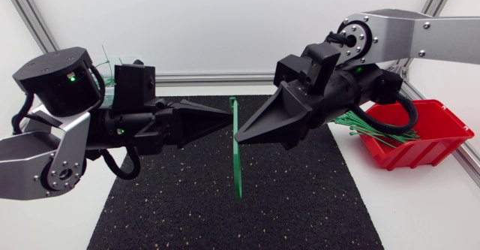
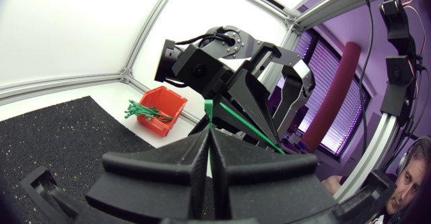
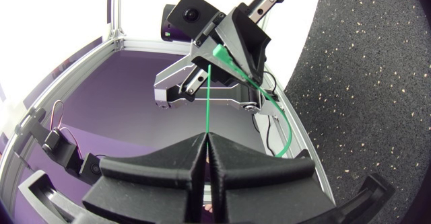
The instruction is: Take a green cable tie from the red box, thread the tail through the head to close it, then place it in the transparent bin on the left.
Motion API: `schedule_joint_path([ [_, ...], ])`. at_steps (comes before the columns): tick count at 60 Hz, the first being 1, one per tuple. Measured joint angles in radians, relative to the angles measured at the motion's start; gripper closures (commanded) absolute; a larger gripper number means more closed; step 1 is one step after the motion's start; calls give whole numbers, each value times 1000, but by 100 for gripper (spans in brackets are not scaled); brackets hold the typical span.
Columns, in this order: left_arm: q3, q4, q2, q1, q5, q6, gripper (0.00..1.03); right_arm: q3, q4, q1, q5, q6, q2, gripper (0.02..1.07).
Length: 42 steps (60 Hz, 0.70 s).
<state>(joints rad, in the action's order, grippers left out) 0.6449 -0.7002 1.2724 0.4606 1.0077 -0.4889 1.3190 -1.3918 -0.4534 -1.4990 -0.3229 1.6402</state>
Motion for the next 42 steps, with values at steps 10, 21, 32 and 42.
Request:
schedule_joint_path([
  [10,0,0,0,0,0,0,100,0,2,-5,0,0,3,101],
  [21,0,0,0,0,0,0,100,0,5,-6,0,0,15,102],
  [32,0,0,0,0,0,0,100,0,5,-6,0,0,20,102],
  [42,0,0,0,0,0,0,100,0,5,-11,0,0,20,102],
])
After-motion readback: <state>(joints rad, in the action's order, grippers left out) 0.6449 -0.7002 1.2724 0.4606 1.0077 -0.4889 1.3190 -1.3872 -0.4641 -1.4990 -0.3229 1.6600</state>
